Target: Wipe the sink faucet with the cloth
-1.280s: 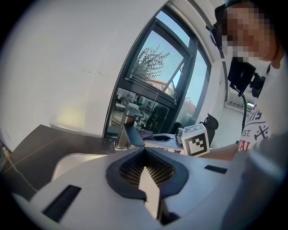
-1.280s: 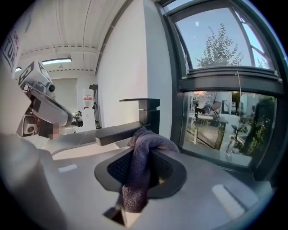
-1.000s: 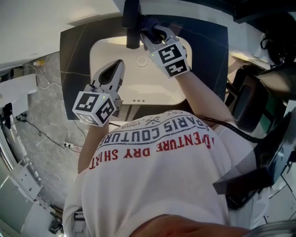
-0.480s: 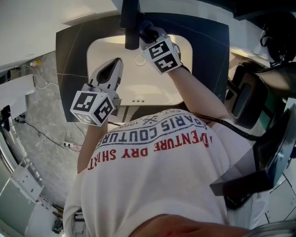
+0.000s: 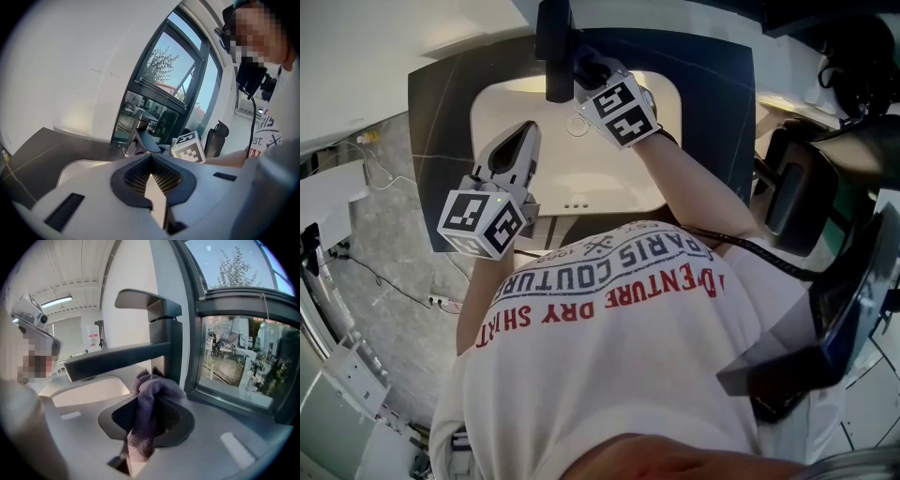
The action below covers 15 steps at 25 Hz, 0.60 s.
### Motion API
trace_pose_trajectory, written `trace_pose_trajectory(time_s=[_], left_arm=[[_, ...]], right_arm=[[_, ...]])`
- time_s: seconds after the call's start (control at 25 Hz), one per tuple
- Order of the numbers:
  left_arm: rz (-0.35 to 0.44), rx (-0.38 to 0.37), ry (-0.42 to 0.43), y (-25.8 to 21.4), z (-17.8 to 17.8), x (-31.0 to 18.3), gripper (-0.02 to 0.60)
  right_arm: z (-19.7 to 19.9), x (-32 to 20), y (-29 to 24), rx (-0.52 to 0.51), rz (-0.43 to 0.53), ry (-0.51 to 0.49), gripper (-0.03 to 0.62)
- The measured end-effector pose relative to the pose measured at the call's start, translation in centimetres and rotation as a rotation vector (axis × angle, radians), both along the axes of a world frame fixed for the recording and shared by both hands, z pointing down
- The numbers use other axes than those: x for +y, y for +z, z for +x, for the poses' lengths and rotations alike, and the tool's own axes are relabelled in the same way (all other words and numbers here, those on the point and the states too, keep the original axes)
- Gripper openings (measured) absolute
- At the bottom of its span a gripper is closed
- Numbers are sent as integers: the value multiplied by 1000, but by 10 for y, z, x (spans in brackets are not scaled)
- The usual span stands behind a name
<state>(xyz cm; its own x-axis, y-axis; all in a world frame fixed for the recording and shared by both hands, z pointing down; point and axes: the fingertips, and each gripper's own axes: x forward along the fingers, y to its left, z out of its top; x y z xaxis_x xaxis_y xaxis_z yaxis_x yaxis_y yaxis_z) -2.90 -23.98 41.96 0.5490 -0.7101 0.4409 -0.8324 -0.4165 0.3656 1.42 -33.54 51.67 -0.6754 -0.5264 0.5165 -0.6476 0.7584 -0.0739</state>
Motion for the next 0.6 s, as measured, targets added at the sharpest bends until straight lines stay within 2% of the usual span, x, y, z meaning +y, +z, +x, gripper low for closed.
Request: trace_pose_trajectory(time_s=[0.24,0.6], left_arm=[[11,1,-13,-6,0,12,2],[16,4,-32,-7,0,29,1]], right_arm=[[2,3,-35,-106,130,-7,69],[3,17,-41,-130,149,-32,69]])
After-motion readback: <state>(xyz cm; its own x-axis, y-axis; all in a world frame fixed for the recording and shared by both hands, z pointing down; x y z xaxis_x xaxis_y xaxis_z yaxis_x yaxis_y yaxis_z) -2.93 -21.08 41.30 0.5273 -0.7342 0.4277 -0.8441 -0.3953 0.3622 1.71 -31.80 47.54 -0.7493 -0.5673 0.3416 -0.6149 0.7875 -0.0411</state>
